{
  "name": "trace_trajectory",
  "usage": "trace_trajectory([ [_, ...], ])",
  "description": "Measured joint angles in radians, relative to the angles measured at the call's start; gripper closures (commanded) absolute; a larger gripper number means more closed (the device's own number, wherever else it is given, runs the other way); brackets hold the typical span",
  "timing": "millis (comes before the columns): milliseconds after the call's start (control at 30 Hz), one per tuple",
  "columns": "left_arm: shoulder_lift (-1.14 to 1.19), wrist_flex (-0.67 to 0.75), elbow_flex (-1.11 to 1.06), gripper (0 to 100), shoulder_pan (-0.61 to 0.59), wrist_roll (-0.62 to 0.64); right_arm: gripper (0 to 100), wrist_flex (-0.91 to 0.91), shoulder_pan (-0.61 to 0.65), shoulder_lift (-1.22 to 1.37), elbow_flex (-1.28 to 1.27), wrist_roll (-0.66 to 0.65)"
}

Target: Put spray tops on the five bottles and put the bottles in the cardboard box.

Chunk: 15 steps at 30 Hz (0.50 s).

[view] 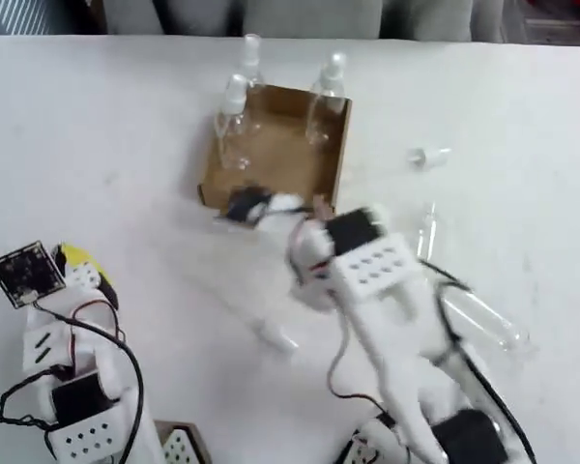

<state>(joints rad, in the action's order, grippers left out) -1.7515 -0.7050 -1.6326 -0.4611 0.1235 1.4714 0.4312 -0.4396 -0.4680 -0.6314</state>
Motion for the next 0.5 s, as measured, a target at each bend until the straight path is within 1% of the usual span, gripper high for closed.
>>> trace_trajectory([
  [100,0.000,-0.002,0.000,98,0.049,-0.051,98.6,0.057,-0.130,-0.080,0.000,0.018],
  [167,0.000,-0.028,0.000,98,0.098,-0.092,98.1,0.097,-0.221,-0.127,0.000,0.032],
  [333,0.000,-0.132,0.011,98,0.229,-0.169,98.2,0.178,-0.486,-0.201,0.000,0.087],
  [500,0.000,-0.233,0.064,98,0.348,-0.252,98.2,0.183,-0.749,-0.241,-0.074,0.104],
])
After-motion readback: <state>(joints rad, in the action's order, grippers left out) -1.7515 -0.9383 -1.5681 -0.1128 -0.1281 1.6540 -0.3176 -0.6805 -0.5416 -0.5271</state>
